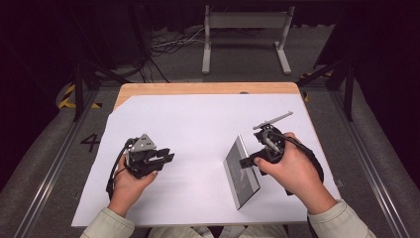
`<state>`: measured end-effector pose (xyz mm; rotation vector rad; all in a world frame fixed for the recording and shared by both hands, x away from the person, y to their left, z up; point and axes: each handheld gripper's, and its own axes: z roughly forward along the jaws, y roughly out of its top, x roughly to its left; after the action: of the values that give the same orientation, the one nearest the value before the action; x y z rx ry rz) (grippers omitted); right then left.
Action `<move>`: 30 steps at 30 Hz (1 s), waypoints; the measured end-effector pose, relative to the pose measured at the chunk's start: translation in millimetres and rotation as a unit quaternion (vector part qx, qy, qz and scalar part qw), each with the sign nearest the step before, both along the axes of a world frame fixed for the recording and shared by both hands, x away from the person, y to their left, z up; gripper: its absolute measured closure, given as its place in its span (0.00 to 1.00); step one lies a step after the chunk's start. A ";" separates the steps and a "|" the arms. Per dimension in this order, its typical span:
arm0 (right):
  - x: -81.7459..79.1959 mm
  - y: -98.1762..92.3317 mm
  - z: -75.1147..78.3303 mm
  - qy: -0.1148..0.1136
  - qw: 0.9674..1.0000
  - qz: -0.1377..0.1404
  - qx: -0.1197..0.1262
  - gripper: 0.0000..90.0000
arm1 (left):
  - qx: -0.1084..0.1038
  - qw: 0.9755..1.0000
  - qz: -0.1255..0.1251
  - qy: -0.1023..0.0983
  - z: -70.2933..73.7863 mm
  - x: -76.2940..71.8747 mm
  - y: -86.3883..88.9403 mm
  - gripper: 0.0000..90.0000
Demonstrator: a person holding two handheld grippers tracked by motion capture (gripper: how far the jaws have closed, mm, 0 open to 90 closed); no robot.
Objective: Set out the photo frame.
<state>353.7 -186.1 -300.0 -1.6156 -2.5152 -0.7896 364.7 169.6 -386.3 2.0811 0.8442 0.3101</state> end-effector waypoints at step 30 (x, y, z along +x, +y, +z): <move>1.9 0.3 8.0 0.009 0.999 -0.028 -0.042 0.94 | 0.003 1.000 -0.001 -0.001 -0.4 0.6 0.6 0.79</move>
<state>355.5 -185.7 -292.1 -1.7163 -2.5343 -0.6800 365.2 170.3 -386.8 2.0870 0.8403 0.3132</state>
